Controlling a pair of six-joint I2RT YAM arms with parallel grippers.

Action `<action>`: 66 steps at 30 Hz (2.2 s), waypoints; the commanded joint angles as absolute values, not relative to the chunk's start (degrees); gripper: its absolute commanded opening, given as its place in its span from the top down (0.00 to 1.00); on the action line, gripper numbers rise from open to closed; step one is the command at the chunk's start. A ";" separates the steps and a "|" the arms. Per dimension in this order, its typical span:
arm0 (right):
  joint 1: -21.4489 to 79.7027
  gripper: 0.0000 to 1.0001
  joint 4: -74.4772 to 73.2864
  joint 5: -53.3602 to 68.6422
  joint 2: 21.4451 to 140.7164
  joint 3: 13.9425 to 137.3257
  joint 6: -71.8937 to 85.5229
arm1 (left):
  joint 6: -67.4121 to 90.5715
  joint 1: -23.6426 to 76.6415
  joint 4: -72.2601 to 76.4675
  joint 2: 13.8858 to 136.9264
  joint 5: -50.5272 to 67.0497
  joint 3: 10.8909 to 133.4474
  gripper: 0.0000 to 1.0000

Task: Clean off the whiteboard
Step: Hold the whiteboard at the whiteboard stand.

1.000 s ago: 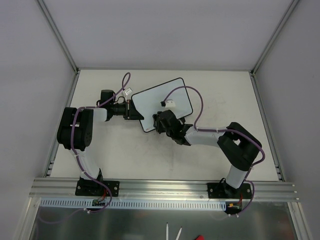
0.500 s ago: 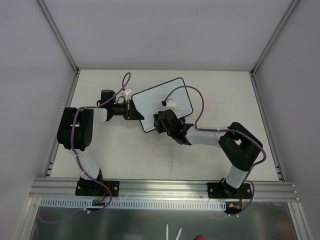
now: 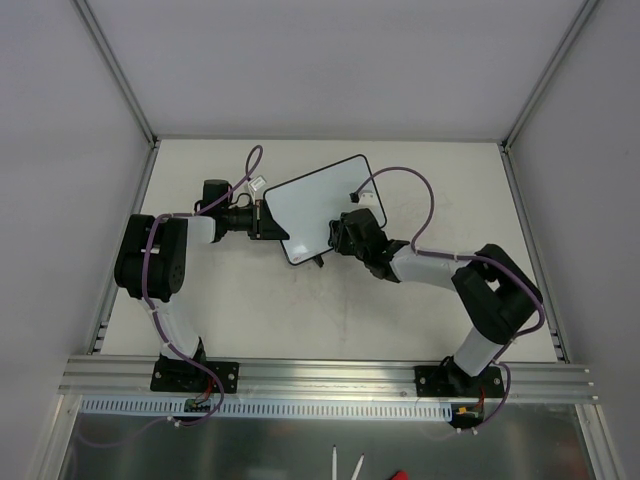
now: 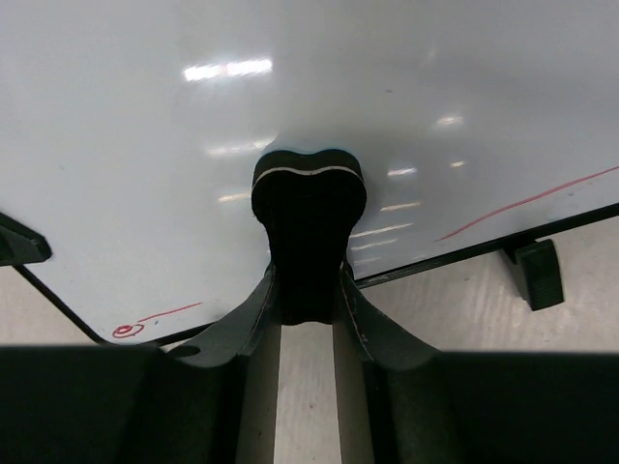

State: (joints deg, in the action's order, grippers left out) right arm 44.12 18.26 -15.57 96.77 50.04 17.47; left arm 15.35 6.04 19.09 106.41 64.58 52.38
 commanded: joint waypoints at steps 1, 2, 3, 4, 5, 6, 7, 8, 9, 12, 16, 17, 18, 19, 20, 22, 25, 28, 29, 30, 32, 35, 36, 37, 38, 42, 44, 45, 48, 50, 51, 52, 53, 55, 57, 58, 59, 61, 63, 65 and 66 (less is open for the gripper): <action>41.58 0.99 18.72 -16.88 94.48 48.87 16.00 | 15.29 6.50 17.31 105.91 63.28 53.26 1.00; 41.14 0.99 19.16 -16.61 94.22 48.69 15.82 | 15.29 6.50 17.31 105.91 63.28 53.26 1.00; 40.26 0.99 19.42 -16.35 94.13 48.26 15.65 | 15.29 6.50 17.31 105.91 63.37 53.35 1.00; 39.91 0.99 19.77 -15.83 93.87 48.08 15.21 | 15.29 6.50 17.31 105.91 63.28 53.26 1.00; 39.55 0.99 20.04 -15.65 93.61 47.90 15.03 | 15.29 6.50 17.31 105.91 63.28 53.26 1.00; 38.77 0.99 20.13 -15.64 93.52 47.73 14.77 | 15.29 6.50 17.40 105.91 63.28 53.26 1.00; 38.50 0.99 20.13 -15.56 93.43 47.64 14.77 | 15.29 6.50 17.32 106.00 63.37 53.26 1.00; 38.06 0.99 20.65 -15.30 93.25 47.46 14.68 | 15.29 6.50 17.31 105.91 63.28 53.26 1.00; 37.36 0.99 20.83 -15.12 93.16 47.20 14.50 | 15.29 6.50 17.31 105.91 63.28 53.26 1.00; 35.95 0.99 21.18 -15.12 92.81 46.94 14.15 | 15.29 6.50 17.31 105.91 63.28 53.26 1.00; 34.37 0.99 22.41 -14.50 92.64 46.58 14.06 | 15.21 6.50 17.31 105.91 63.28 53.26 1.00; 34.10 0.99 23.11 -14.50 92.64 46.50 14.06 | 15.21 6.50 17.31 105.91 63.28 53.26 1.00; 33.49 0.99 23.38 -14.15 92.90 46.49 14.15 | 15.21 6.50 17.31 105.82 63.28 53.26 1.00; 33.23 0.99 23.55 -13.98 92.99 46.58 14.24 | 15.21 6.50 17.23 105.91 63.28 53.17 1.00; 32.96 0.99 23.64 -13.89 93.16 47.02 14.41 | 15.29 6.50 17.23 105.91 63.37 53.17 1.00; 32.35 0.99 23.73 -13.89 93.51 47.28 14.59 | 15.21 6.50 17.31 105.91 63.28 53.17 1.00; 31.55 0.99 23.91 -13.89 94.04 47.81 14.76 | 15.21 6.50 17.23 105.91 63.37 53.17 1.00; 30.68 0.99 23.91 -13.89 94.57 48.16 15.20 | 15.21 6.50 17.23 105.91 63.19 53.17 1.00; 30.33 0.99 23.82 -13.71 95.01 48.16 15.55 | 15.21 6.50 17.23 105.91 63.28 53.17 1.00; 29.63 0.99 23.91 -13.45 95.18 48.34 15.82 | 15.21 6.50 17.23 105.91 63.28 53.17 1.00; 29.27 0.99 23.91 -12.83 95.54 48.51 16.52 | 15.21 6.50 17.31 105.91 63.37 53.17 1.00; 28.74 0.99 23.82 -12.30 96.41 49.30 17.75 | 15.21 6.50 17.31 105.91 63.28 53.17 1.00; 28.57 0.99 23.73 -12.13 96.76 49.65 18.71 | 15.21 6.50 17.23 105.91 63.28 53.26 1.00; 28.56 0.99 23.73 -11.69 96.94 50.01 19.16 | 15.21 6.50 17.31 105.91 63.28 53.17 1.00; 28.48 0.99 23.73 -11.25 97.12 50.71 19.51 | 15.21 6.42 17.31 105.82 63.28 53.17 1.00; 28.39 0.99 22.42 -11.60 98.26 52.82 20.39 | 15.21 6.50 17.23 105.91 63.28 53.17 1.00; 28.39 0.99 21.36 -12.30 98.70 53.70 20.57 | 15.21 6.50 17.31 105.82 63.28 53.09 1.00; 28.13 0.99 20.92 -12.04 98.88 54.40 20.48 | 15.21 6.50 17.31 105.82 63.28 53.17 1.00; 27.95 0.99 19.69 -13.01 99.05 55.19 20.48 | 15.21 6.50 17.23 105.82 63.19 53.17 1.00; 27.86 0.99 19.69 -13.80 98.70 54.93 20.39 | 15.21 6.50 17.23 105.91 63.19 53.17 1.00; 27.69 1.00 20.21 -13.28 98.61 54.84 20.22 | 15.21 6.50 17.23 105.91 63.19 53.17 1.00; 27.60 1.00 21.00 -12.31 98.35 54.41 20.21 | 15.21 6.50 17.23 105.91 63.28 53.17 1.00; 27.60 1.00 22.31 -11.70 98.18 53.88 20.21 | 15.21 6.50 17.31 105.91 63.19 53.26 1.00; 27.60 1.00 23.91 -10.38 97.04 53.61 20.21 | 15.21 6.50 17.31 105.91 63.28 53.26 1.00; 27.42 1.00 23.99 -10.98 95.63 53.79 20.04 | 15.21 6.50 17.23 105.91 63.19 53.17 1.00; 27.42 1.00 23.91 -12.38 95.10 53.96 19.17 | 15.21 6.50 17.31 105.91 63.19 53.17 1.00; 27.33 0.99 23.38 -13.09 94.84 54.66 18.81 | 15.21 6.50 17.31 105.82 63.19 53.17 1.00; 26.11 1.00 21.01 -13.10 94.75 55.63 18.02 | 15.21 6.50 17.23 105.82 63.19 53.17 1.00; 24.36 0.99 21.09 -12.31 94.83 55.63 18.37 | 15.21 6.50 17.23 105.82 63.19 53.17 1.00; 23.65 0.99 21.09 -11.69 95.01 55.55 18.63 | 15.21 6.50 17.31 105.82 63.28 53.17 1.00; 23.03 0.99 21.09 -11.69 95.10 55.46 18.63 | 15.21 6.50 17.23 105.82 63.19 53.17 1.00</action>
